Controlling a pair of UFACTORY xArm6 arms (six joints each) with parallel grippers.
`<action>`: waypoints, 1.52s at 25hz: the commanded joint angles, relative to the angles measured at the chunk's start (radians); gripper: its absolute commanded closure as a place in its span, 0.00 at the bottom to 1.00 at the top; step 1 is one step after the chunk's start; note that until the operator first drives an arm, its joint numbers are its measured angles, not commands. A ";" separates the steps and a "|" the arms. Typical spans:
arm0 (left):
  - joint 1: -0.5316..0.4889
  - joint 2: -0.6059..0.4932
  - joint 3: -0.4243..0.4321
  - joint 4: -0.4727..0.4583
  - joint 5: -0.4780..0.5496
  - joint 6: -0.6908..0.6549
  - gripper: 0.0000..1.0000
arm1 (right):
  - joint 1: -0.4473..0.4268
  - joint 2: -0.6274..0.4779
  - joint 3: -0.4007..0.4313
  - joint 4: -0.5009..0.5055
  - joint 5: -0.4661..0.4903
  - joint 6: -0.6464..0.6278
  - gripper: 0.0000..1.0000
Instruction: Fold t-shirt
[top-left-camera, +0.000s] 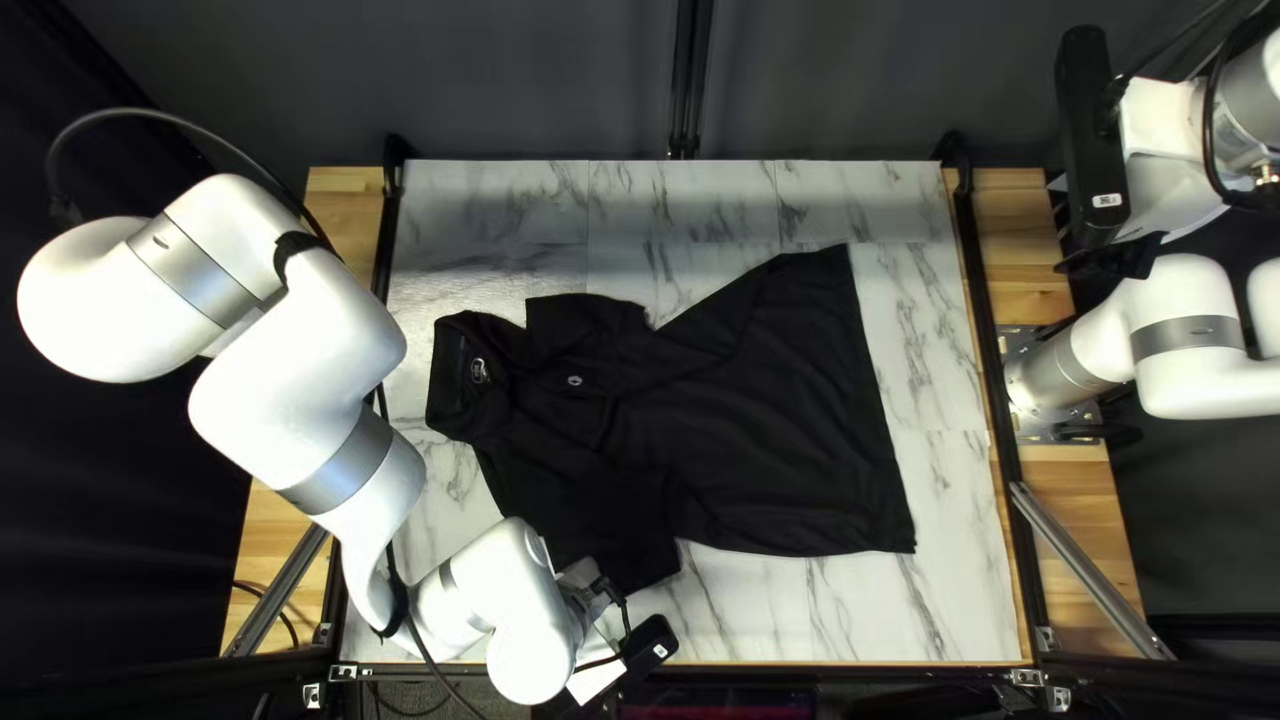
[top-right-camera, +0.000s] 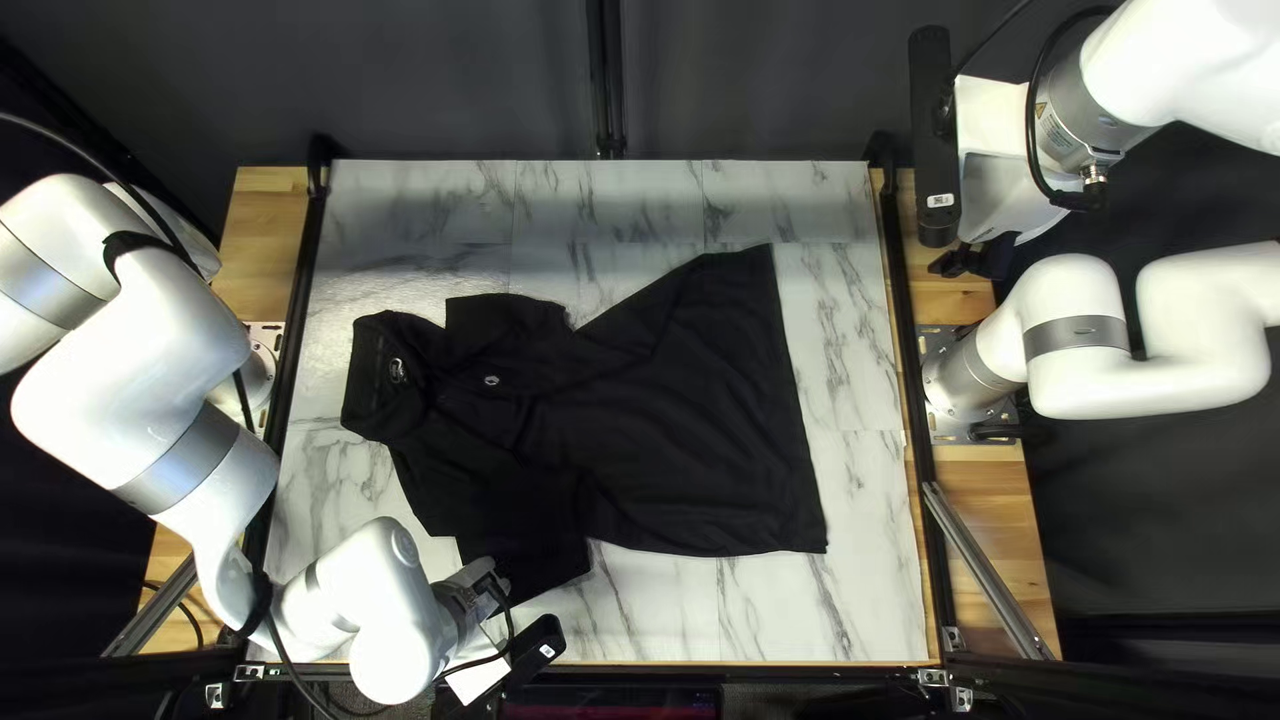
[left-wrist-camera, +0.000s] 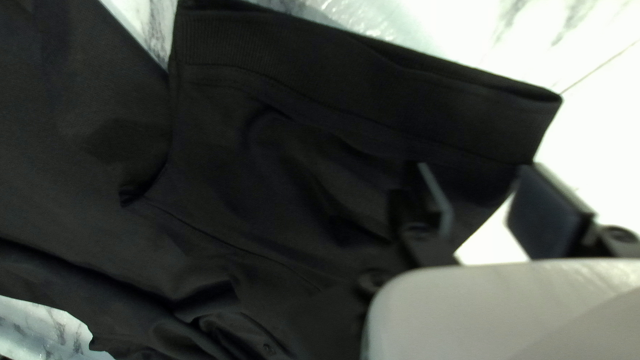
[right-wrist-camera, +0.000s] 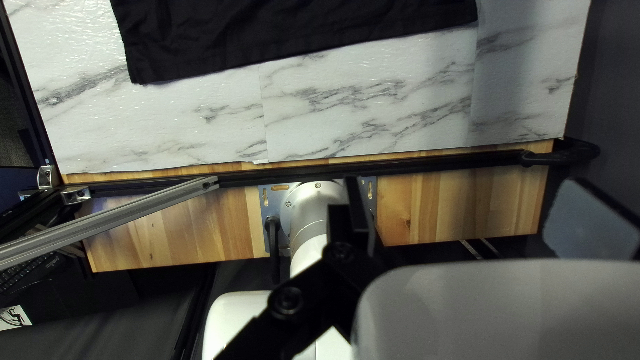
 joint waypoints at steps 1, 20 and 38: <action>-0.006 -0.003 -0.015 -0.001 0.019 0.005 0.92 | 0.000 0.000 0.000 0.000 0.000 0.000 0.00; -0.009 0.007 -0.042 0.006 0.036 -0.023 0.00 | 0.000 0.000 0.000 0.000 0.000 0.000 0.00; -0.001 0.039 -0.060 -0.010 0.052 0.002 0.00 | 0.000 0.000 0.000 0.000 0.000 0.000 0.00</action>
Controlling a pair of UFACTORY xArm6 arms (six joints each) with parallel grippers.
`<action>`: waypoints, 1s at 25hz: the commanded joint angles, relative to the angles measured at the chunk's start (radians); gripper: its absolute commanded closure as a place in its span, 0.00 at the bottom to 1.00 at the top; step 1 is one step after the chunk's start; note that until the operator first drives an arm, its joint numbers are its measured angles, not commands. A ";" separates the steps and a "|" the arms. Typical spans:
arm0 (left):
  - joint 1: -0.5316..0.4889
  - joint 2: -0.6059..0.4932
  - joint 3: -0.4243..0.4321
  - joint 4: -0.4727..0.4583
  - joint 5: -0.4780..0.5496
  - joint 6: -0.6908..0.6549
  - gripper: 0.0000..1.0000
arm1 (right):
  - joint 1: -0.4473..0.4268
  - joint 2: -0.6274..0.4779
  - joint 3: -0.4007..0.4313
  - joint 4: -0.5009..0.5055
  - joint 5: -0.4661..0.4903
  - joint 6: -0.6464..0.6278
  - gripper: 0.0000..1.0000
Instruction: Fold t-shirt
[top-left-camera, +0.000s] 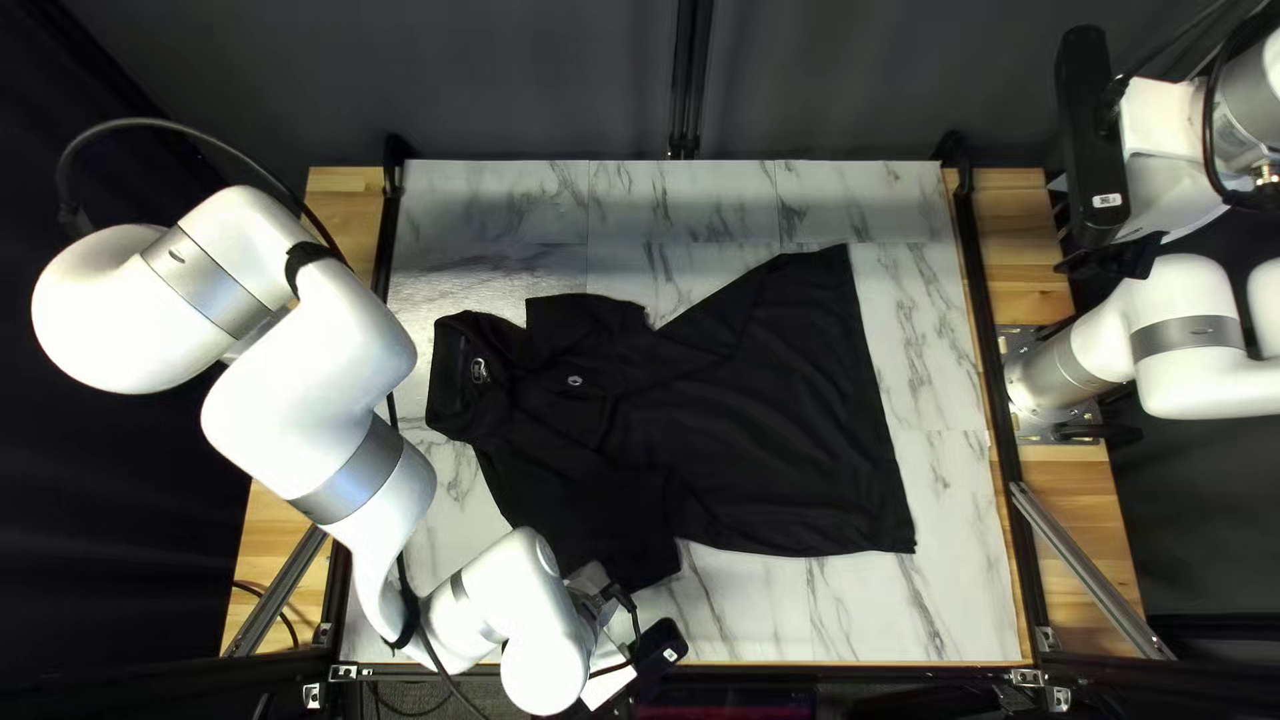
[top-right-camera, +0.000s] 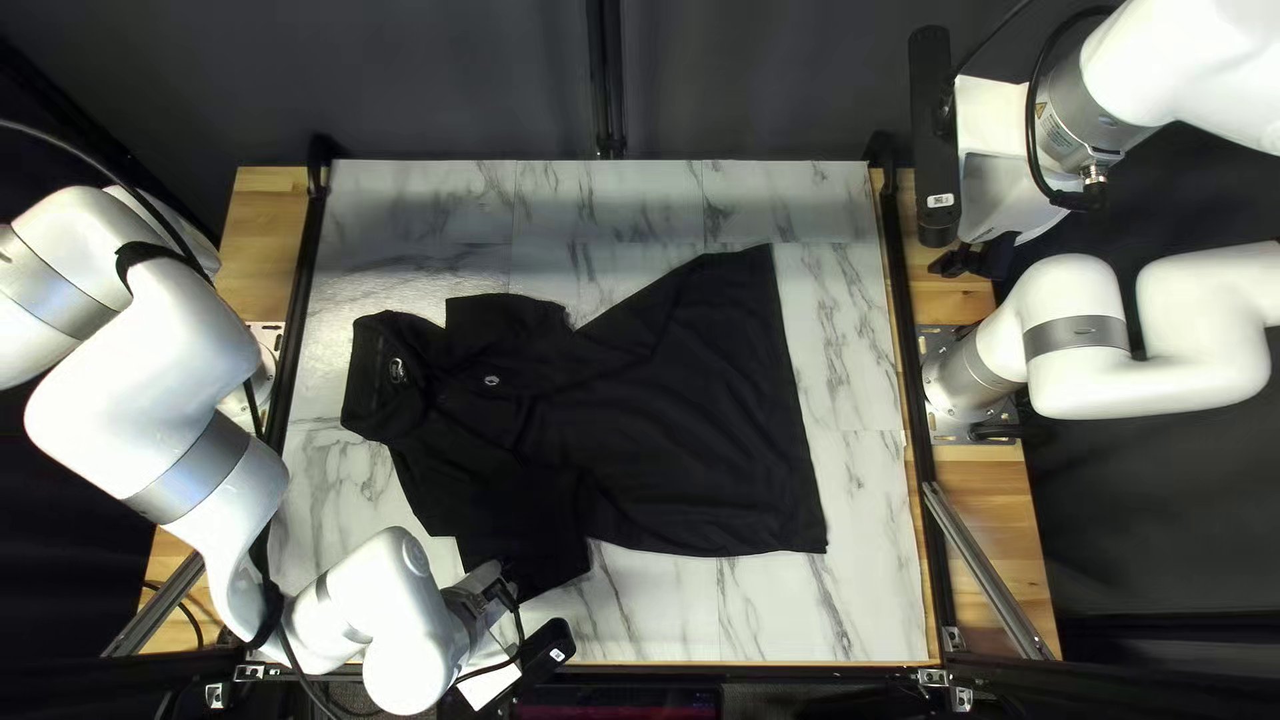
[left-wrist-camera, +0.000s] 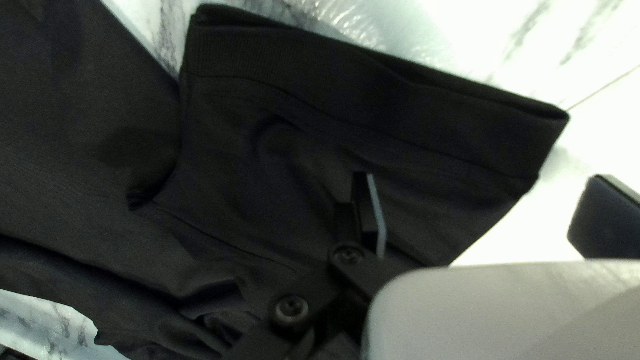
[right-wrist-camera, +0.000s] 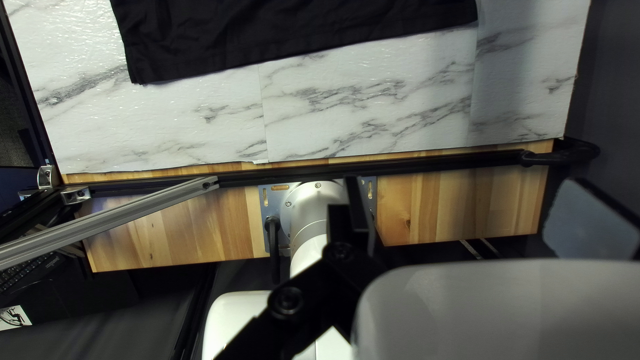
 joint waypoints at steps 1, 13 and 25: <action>-0.002 0.000 0.006 -0.002 -0.006 0.002 0.00 | 0.000 0.000 0.000 0.000 0.000 0.000 0.00; -0.001 0.005 0.015 0.002 -0.027 0.010 1.00 | 0.000 0.000 0.000 0.000 0.000 0.000 0.00; -0.042 -0.035 -0.043 -0.007 0.091 0.017 1.00 | 0.000 0.000 0.000 0.000 0.000 0.000 0.00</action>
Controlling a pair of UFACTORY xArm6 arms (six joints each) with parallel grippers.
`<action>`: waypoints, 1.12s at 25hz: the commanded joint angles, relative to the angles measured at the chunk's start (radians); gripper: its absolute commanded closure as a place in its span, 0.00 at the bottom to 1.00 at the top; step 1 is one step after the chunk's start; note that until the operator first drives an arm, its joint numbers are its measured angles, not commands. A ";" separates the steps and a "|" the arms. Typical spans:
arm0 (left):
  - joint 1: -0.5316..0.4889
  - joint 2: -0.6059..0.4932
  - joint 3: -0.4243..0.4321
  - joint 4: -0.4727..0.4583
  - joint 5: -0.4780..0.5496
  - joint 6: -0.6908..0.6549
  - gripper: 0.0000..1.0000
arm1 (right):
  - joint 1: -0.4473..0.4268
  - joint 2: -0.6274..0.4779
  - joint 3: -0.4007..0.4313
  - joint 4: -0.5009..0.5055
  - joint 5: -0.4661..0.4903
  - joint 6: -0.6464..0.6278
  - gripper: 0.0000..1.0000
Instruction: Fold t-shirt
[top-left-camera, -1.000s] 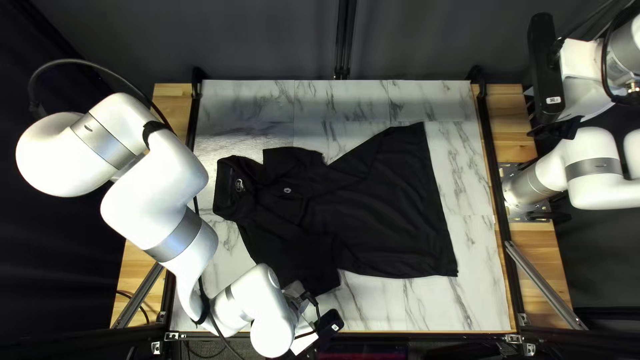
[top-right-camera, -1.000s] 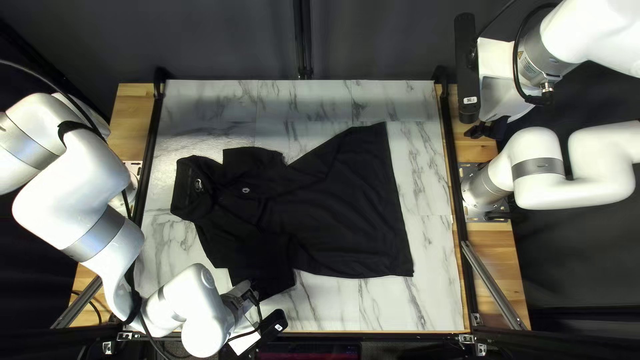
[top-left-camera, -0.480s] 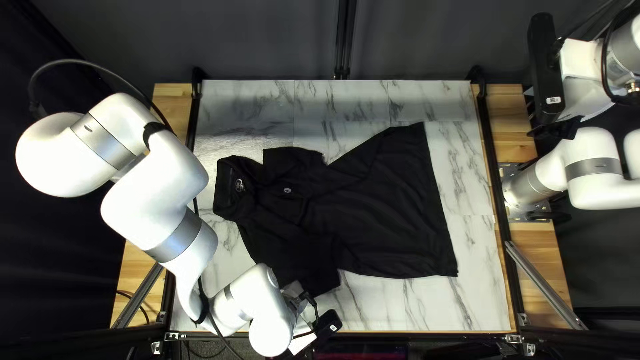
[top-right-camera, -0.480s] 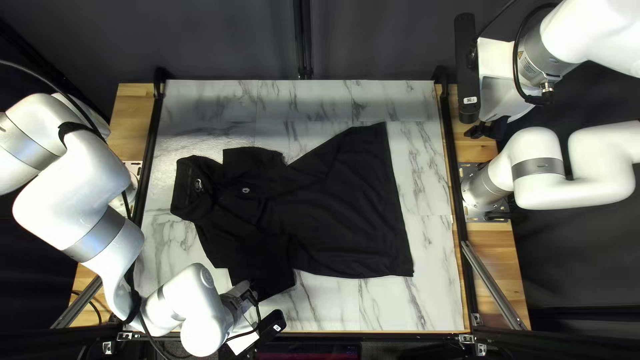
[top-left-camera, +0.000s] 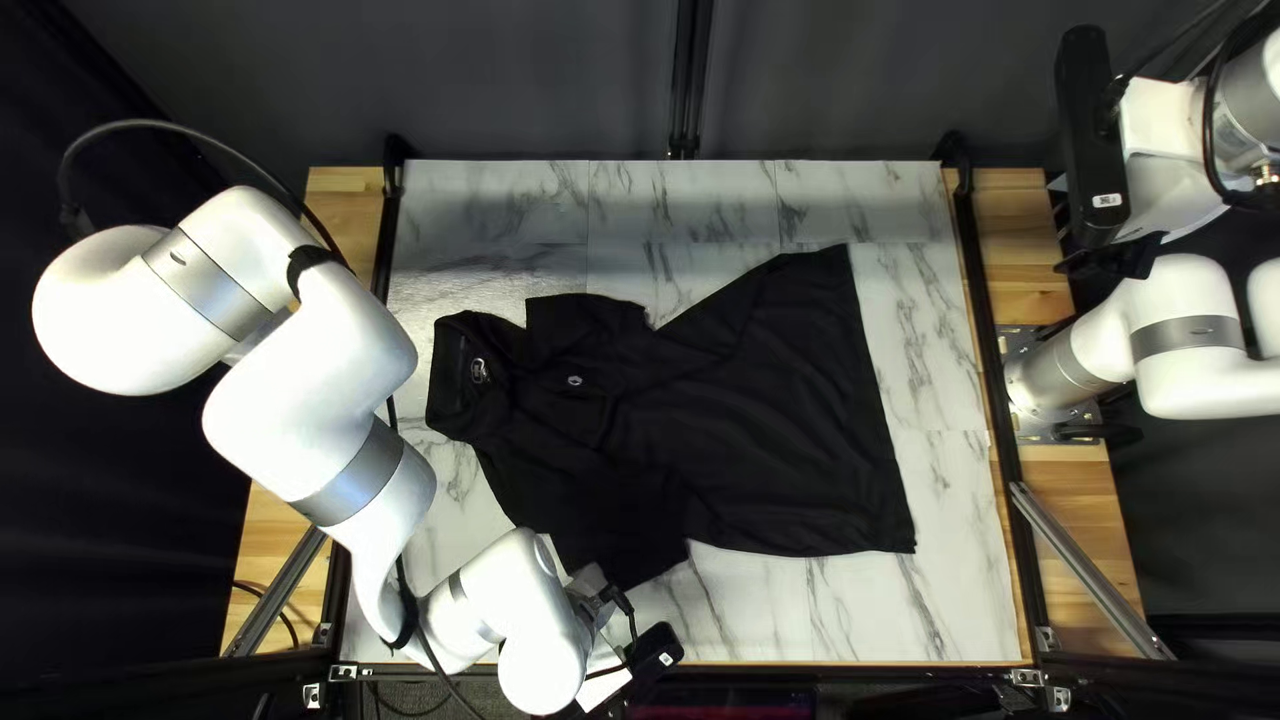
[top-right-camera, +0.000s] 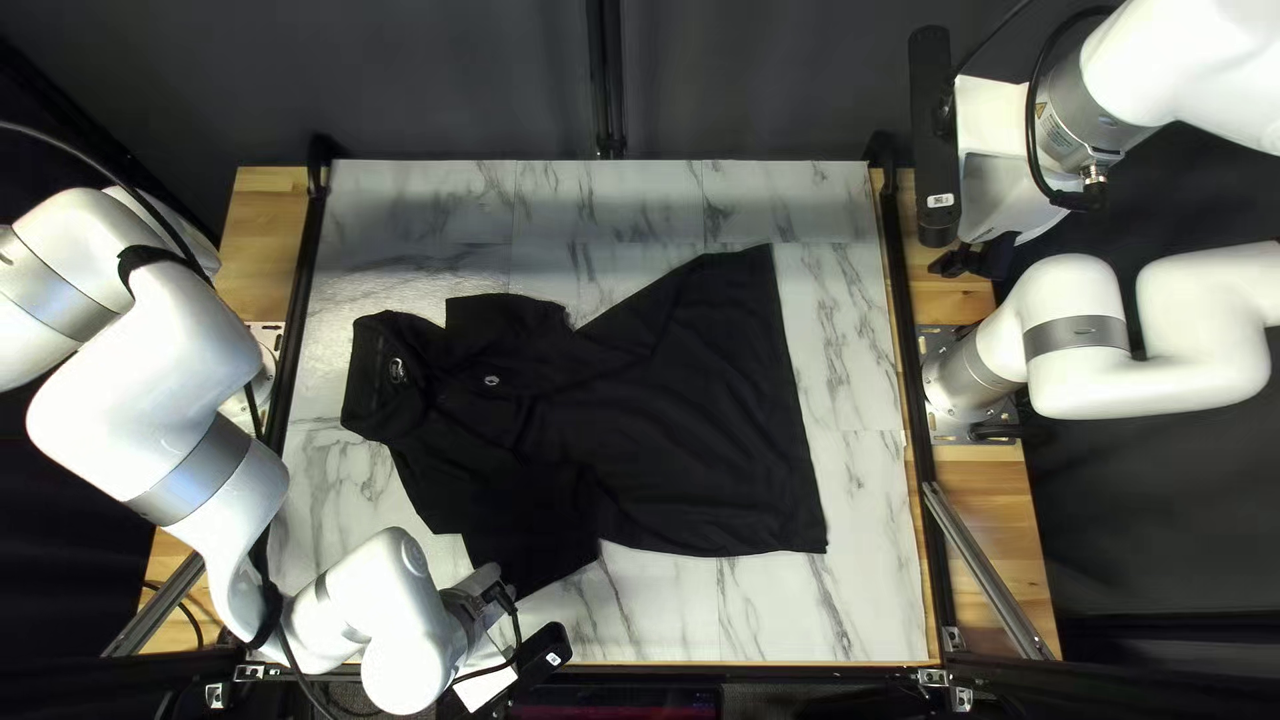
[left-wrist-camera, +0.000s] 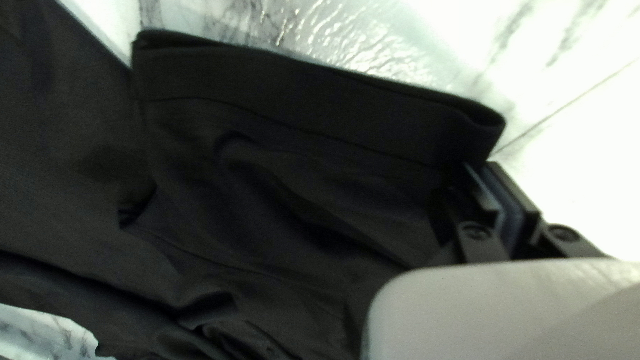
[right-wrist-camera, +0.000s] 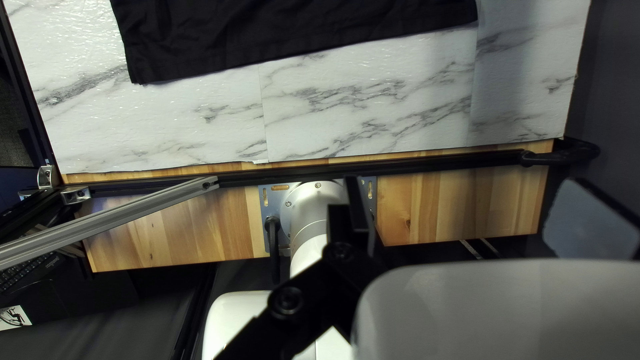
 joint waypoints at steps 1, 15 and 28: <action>-0.027 -0.025 -0.041 0.004 0.078 -0.009 1.00 | 0.000 0.000 0.000 0.000 0.000 0.000 0.00; -0.110 0.035 -0.212 -0.003 0.227 -0.034 1.00 | 0.000 0.000 0.000 0.000 0.000 0.000 0.00; -0.174 0.008 -0.184 -0.044 0.274 -0.111 1.00 | 0.000 0.000 0.000 0.000 0.000 0.000 0.00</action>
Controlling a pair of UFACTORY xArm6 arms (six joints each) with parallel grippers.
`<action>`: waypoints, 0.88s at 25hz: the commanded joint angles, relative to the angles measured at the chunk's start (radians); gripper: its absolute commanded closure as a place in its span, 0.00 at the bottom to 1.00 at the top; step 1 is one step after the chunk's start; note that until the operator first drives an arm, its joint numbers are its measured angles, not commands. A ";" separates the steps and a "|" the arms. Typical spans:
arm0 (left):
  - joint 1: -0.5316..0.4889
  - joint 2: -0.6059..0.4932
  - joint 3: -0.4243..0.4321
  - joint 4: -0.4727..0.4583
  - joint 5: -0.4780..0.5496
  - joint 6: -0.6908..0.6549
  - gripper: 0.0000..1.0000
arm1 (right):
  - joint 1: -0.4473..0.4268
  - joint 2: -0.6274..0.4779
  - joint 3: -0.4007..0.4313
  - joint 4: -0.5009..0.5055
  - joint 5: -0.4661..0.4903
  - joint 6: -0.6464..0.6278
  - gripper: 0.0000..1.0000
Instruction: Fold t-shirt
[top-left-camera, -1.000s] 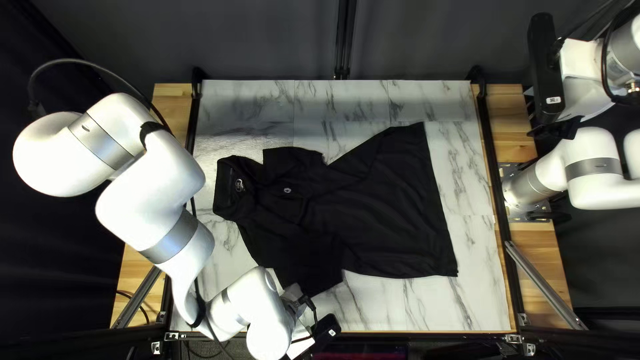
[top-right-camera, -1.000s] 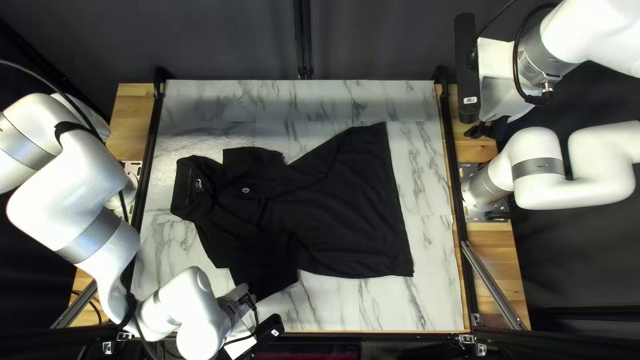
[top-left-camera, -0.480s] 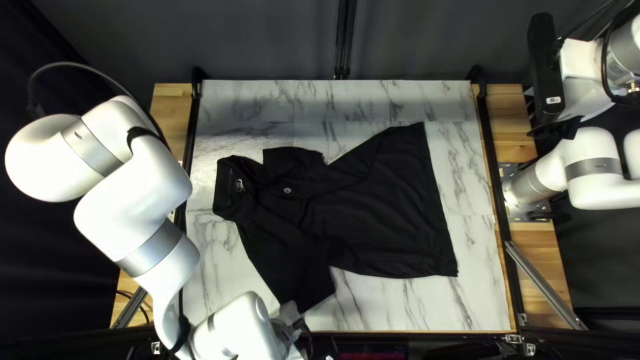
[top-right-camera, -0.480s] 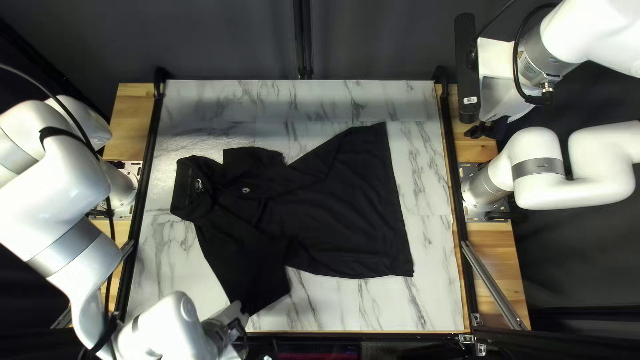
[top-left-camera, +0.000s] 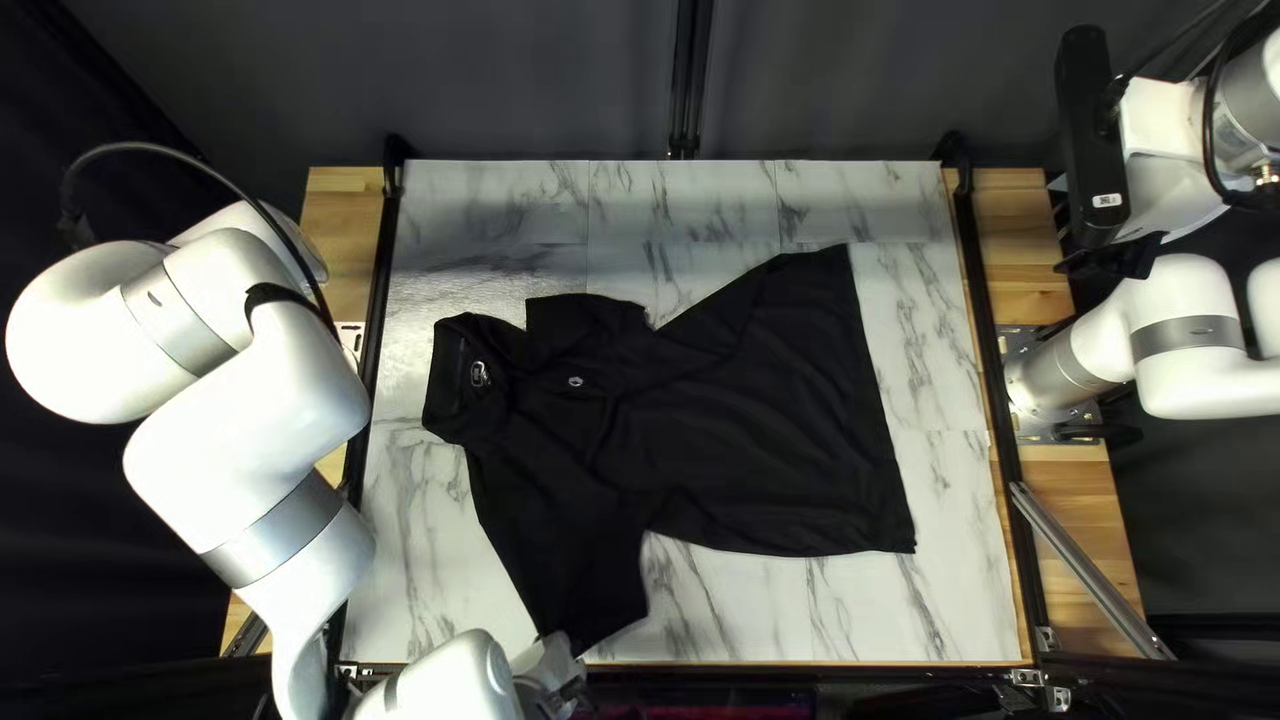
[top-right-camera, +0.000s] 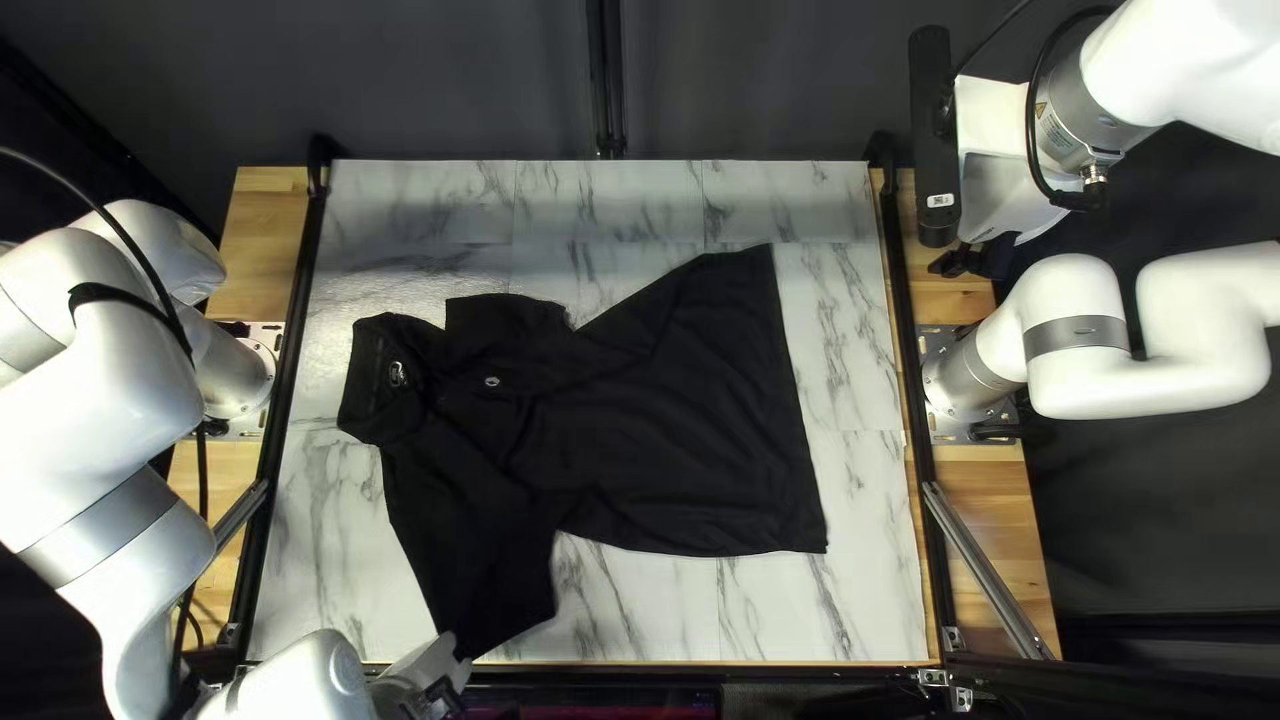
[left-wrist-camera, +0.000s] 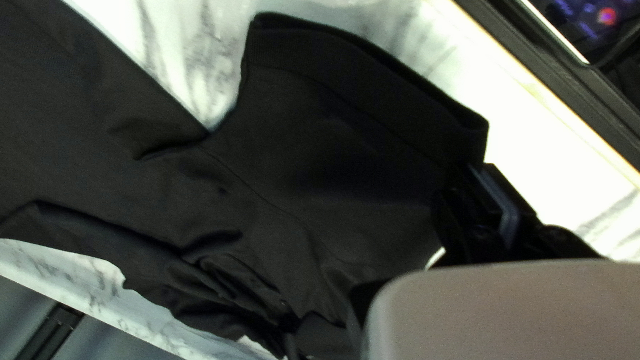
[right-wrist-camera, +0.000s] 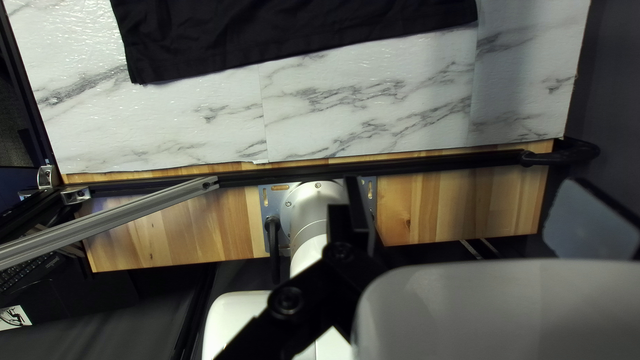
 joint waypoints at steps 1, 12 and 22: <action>-0.020 -0.026 0.039 -0.020 -0.001 -0.036 1.00 | 0.000 0.000 0.000 0.000 0.000 0.000 0.00; -0.054 -0.017 0.022 -0.054 0.040 -0.095 1.00 | 0.000 0.000 0.000 0.000 0.000 0.000 0.00; -0.047 -0.056 0.090 -0.105 0.036 -0.113 1.00 | 0.000 0.000 0.000 0.000 0.000 0.000 0.00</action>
